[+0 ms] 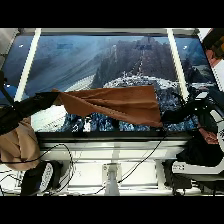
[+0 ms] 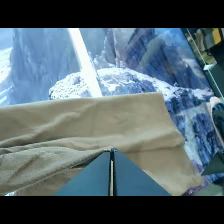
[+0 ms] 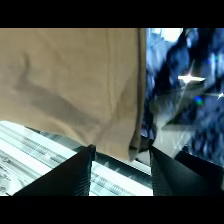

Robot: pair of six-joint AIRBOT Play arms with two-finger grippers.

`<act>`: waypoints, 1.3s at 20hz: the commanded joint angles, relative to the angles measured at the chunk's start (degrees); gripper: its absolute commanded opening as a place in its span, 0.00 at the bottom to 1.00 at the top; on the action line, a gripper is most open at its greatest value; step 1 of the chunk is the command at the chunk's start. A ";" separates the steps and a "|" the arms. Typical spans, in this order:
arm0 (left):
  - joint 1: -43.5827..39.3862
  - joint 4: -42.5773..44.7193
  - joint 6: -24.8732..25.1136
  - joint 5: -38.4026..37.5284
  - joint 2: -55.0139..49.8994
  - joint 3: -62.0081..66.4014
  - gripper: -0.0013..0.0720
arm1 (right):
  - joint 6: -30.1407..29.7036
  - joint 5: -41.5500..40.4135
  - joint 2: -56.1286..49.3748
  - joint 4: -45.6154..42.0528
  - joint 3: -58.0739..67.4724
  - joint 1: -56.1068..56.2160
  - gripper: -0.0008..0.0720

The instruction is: Fold the clothes and pants, and hang the long-sleeved shirts on hangers.

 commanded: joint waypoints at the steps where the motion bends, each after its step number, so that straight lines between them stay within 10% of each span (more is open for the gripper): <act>1: 0.02 -0.33 0.02 0.31 0.09 0.07 0.04 | 0.13 0.37 -2.32 4.28 0.00 0.02 0.57; 11: 0.02 -0.31 0.02 0.33 0.09 0.07 0.04 | -4.22 1.27 -2.56 5.62 -5.86 0.02 0.55; 18: 0.02 -0.31 0.02 0.35 0.09 0.07 0.04 | -7.50 4.22 -2.32 14.32 -6.05 0.02 0.03; 26: 0.02 -0.33 0.00 7.54 0.33 0.07 0.04 | -7.80 13.51 -1.88 29.62 -1.14 0.00 0.03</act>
